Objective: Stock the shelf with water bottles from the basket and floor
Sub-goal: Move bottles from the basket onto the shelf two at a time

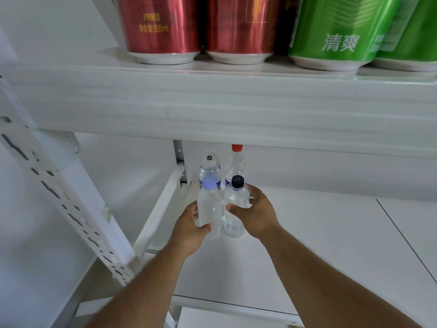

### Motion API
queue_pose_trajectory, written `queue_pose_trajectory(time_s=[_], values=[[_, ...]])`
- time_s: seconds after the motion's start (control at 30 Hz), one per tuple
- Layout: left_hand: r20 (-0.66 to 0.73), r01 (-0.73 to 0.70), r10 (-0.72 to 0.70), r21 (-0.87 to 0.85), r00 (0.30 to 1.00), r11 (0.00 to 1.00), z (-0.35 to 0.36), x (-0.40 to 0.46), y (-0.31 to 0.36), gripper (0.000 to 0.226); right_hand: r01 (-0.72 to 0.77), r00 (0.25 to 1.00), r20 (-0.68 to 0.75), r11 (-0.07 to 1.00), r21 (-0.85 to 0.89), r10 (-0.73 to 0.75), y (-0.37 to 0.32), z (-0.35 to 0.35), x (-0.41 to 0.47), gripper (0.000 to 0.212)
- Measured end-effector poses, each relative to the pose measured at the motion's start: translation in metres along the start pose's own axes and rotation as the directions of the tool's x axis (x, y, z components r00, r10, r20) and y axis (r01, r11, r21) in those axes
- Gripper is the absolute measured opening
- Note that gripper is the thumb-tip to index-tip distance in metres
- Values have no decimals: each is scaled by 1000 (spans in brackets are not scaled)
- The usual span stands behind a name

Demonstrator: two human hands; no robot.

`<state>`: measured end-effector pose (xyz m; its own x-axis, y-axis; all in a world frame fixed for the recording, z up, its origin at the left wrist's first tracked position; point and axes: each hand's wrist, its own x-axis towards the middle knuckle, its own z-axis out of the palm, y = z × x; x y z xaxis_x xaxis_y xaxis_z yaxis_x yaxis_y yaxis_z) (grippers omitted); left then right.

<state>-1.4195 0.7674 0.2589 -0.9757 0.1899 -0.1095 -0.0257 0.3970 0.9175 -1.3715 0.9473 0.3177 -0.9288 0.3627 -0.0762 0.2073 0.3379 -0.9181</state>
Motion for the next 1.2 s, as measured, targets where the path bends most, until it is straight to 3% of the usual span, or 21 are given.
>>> queue_pose_trajectory(time_s=[0.13, 0.27, 0.43, 0.53, 0.6, 0.7, 0.83, 1.03, 1.2], values=[[-20, 71, -71, 19, 997, 997, -4, -17, 1, 76, -63, 998, -2, 997, -45, 63, -1, -2, -11, 74], [-15, 86, -85, 108, 996, 990, -9, -46, 4, 74, -139, 990, 10, 985, -100, 140, -5, -3, -37, 85], [80, 15, -48, 372, 996, 928, -15, -85, 7, 74, -154, 985, 35, 959, -236, 167, -9, -5, -94, 58], [150, -63, -21, 535, 988, 843, -17, -107, 10, 74, -112, 983, 91, 909, -401, 161, -3, -3, -127, 68], [185, -113, -12, 647, 983, 754, -19, -125, 15, 74, -50, 978, 142, 836, -547, 152, 5, 0, -145, 82], [216, -164, -5, 758, 976, 631, -21, -153, 21, 74, 84, 969, 225, 712, -697, 106, 17, 1, -169, 84], [226, -184, -3, 803, 974, 567, -19, -192, 27, 73, 187, 955, 291, 645, -741, 57, 24, -5, -199, 82], [218, -156, -45, 815, 975, 559, -6, -263, 28, 70, 262, 944, 329, 615, -744, -4, 43, -30, -258, 75], [244, -153, -119, 849, 962, 505, 19, -319, -3, 71, 223, 938, 338, 623, -750, 71, 95, -46, -308, 75]])
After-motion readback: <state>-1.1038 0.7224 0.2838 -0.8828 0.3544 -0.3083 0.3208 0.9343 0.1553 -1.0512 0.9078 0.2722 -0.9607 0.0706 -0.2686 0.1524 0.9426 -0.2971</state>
